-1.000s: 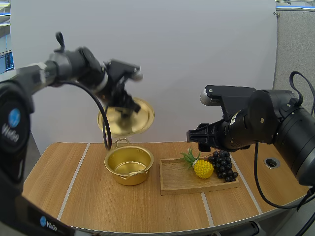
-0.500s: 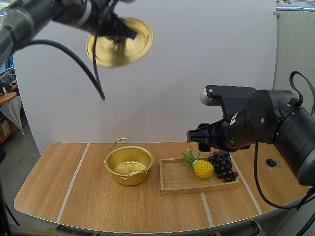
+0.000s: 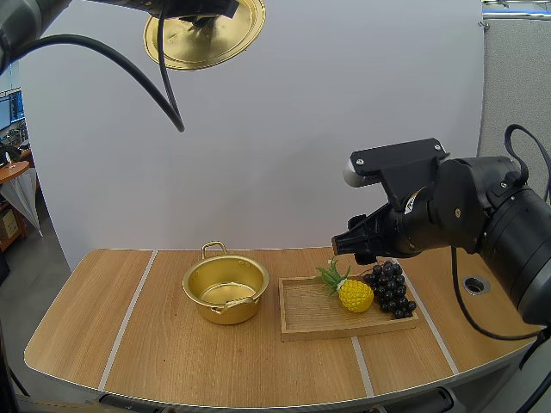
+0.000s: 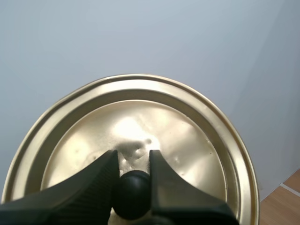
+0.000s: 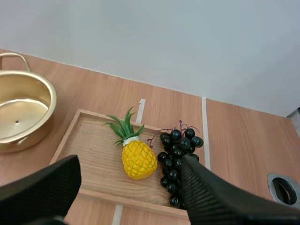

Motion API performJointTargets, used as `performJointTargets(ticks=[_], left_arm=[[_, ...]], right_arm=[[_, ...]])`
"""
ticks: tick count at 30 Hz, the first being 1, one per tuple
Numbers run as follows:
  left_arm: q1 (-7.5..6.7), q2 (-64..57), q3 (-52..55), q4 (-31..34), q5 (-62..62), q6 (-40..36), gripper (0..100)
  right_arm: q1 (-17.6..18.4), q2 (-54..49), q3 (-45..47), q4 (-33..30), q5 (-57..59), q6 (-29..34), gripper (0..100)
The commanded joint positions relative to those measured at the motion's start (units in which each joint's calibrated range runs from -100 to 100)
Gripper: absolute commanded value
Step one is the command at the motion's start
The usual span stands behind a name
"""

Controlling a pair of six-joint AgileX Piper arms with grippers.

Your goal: Open the pot, put the pineapple inside, and close it

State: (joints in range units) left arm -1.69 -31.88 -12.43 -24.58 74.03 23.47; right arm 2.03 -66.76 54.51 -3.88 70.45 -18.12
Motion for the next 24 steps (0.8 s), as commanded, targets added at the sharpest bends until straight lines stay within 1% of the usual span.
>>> performJointTargets(ticks=[1, 6, 9, 14, 16, 20, 22, 24], left_arm=[[-0.16, -0.27, -0.75, -0.08, -1.41, -0.67, 0], [-0.16, -0.27, -0.75, -0.08, -1.41, -0.67, 0], [-0.16, -0.27, -0.75, -0.08, -1.41, -0.67, 0], [-0.16, -0.27, -0.75, -0.08, -1.41, -0.67, 0], [-0.16, -0.27, -0.75, -0.08, -1.41, -0.67, 0], [-0.16, -0.27, -0.75, -0.08, -1.41, -0.67, 0], [-0.16, -0.27, -0.75, -0.08, -1.41, -0.67, 0], [-0.16, -0.27, -0.75, -0.08, -1.41, -0.67, 0]], right_arm=[[-0.22, 4.88, -0.32, -0.97, -3.3, -5.83, 100], [-0.22, 14.51, -1.71, -1.11, -6.28, -6.87, 100], [-0.22, 21.09, -5.6, -1.1, -6.28, -7.11, 100], [-0.47, 31.68, -14.0, -0.03, -0.33, -9.9, 100], [-1.35, 34.04, -15.83, 1.86, 0.3, -12.13, 100], [-4.72, 37.58, -17.6, 9.66, 1.71, -20.17, 100], [-6.51, 39.51, -17.47, 13.97, 4.45, -24.92, 100], [-7.48, 40.77, -17.47, 15.65, 4.82, -27.11, 100]])
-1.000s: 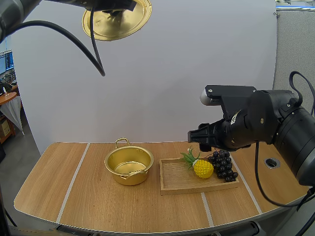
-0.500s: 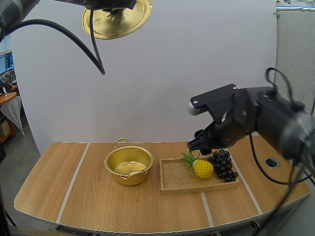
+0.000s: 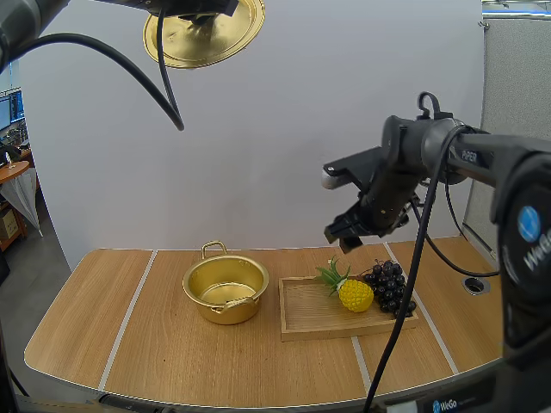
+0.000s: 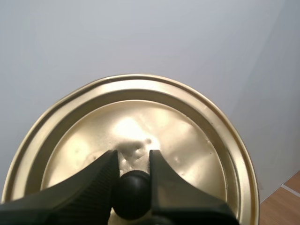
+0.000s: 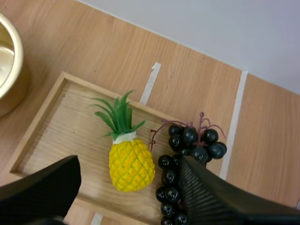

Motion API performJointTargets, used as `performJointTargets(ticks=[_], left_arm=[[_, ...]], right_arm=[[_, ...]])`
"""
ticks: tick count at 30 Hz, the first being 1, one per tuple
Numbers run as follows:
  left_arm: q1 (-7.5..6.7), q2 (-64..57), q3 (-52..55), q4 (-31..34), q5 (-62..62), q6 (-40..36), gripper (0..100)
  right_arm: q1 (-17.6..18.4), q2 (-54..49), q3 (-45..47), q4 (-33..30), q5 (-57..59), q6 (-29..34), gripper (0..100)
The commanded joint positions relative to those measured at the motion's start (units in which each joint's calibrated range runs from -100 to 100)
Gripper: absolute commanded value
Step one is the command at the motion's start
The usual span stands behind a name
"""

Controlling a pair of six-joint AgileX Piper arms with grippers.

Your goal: Open the pot, put the pineapple inside, and close it

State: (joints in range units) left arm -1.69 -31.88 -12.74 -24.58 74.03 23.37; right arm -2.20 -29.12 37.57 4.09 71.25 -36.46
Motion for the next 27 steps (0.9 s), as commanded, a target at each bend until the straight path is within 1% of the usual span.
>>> performJointTargets(ticks=[1, 7, 13, 22, 27], left_arm=[[-0.16, -0.27, -0.44, -0.08, -1.41, -0.58, 0], [-0.16, -0.27, -0.44, -0.08, -1.41, -0.58, 0], [-0.16, -0.27, -0.42, -0.12, -1.57, -0.58, 0], [-0.16, -0.27, -0.42, -0.12, -1.57, -0.58, 0], [-0.16, -0.27, -0.42, -0.12, -1.57, -0.58, 0]], right_arm=[[-3.61, 3.78, -0.53, 8.26, 4.02, -10.29, 100], [-3.78, 7.38, -0.53, 8.96, 5.52, -14.87, 100], [-3.78, 12.27, -0.53, 9.25, 5.52, -15.93, 100], [-3.78, 19.84, -0.53, 9.34, 1.54, -17.28, 100], [-3.78, 21.68, -0.53, 9.34, -0.41, -17.37, 100]])
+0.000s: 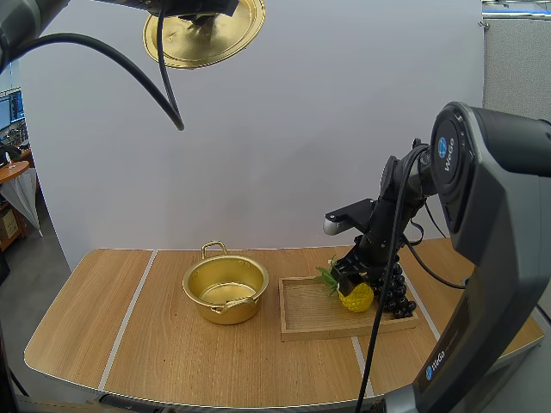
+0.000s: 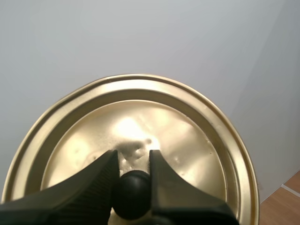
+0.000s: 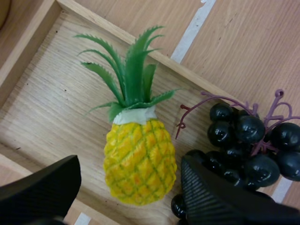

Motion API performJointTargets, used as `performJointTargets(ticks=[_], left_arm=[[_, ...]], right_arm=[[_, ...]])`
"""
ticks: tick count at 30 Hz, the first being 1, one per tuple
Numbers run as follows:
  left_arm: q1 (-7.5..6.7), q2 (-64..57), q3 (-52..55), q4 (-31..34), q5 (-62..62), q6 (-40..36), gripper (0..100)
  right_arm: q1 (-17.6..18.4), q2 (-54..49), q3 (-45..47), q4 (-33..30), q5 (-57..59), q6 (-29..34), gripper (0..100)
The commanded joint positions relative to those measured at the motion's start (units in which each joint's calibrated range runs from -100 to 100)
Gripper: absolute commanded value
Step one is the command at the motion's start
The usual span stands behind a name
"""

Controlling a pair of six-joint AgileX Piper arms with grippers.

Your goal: Open the pot, put the pineapple inside, and close it

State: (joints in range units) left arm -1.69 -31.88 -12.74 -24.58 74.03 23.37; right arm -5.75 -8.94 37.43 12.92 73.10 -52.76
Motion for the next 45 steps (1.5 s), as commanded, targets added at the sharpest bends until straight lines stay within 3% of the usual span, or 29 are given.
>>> performJointTargets(ticks=[1, 30, 31, 37, 45], left_arm=[[-0.16, -0.27, -0.42, -0.12, -1.57, -0.58, 0], [-0.16, -0.27, -0.42, -0.12, -1.57, -0.58, 0], [-0.16, -0.27, -0.42, -0.12, -1.57, -0.58, 0], [-0.16, -0.27, -0.42, -0.12, -1.57, -0.58, 0], [-0.16, -0.27, -0.42, -0.12, -1.57, -0.58, 0]], right_arm=[[-0.23, 1.87, -0.39, 0.51, -2.43, -1.15, 100], [-0.23, 11.31, -0.39, 0.51, -6.32, -1.24, 100], [-0.23, 11.31, -0.39, 0.51, -5.64, -1.24, 94], [-0.23, 11.18, -0.39, 1.39, -2.42, -1.24, 0], [-0.01, 2.63, -0.39, 3.96, -0.72, -1.24, 0]])
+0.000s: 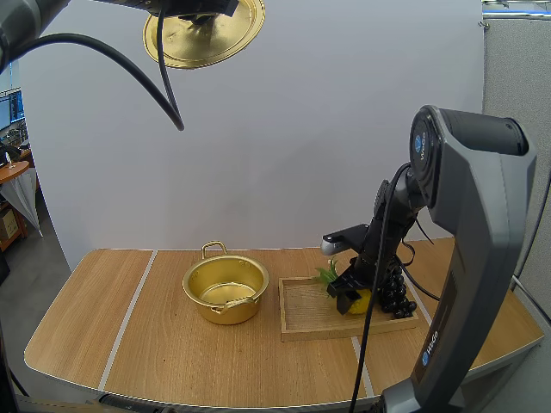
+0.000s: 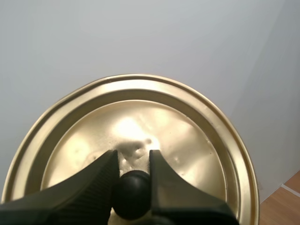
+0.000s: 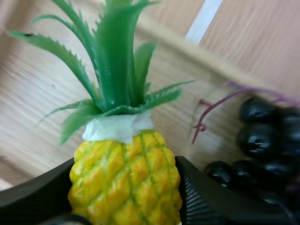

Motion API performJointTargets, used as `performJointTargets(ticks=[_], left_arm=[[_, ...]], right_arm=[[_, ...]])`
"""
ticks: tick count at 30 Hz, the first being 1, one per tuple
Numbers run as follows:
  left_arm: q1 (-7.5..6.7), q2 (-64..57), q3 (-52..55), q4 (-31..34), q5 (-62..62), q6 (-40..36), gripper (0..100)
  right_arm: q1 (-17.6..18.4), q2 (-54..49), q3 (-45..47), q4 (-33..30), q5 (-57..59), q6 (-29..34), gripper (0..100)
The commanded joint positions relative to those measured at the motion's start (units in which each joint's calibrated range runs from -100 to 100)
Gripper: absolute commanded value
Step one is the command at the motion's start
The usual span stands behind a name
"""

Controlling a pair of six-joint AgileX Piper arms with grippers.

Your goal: Open the pot, put the pineapple inside, and close it

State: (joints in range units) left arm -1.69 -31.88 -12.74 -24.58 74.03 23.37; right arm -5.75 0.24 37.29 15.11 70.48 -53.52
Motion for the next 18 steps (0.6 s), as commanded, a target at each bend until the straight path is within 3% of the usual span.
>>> performJointTargets(ticks=[1, 10, 18], left_arm=[[-0.16, -0.27, -0.42, -0.12, -1.57, -0.58, 0], [-0.16, -0.27, -0.42, -0.12, -1.57, -0.58, 0], [-0.16, -0.27, -0.42, -0.12, -1.57, -0.58, 0]], right_arm=[[0.15, -8.07, -0.26, 2.06, 2.2, -0.48, 0], [6.21, -24.7, -0.4, 2.16, 2.45, 2.09, 0], [15.32, -26.4, -4.35, 2.16, 4.21, 11.23, 0]])
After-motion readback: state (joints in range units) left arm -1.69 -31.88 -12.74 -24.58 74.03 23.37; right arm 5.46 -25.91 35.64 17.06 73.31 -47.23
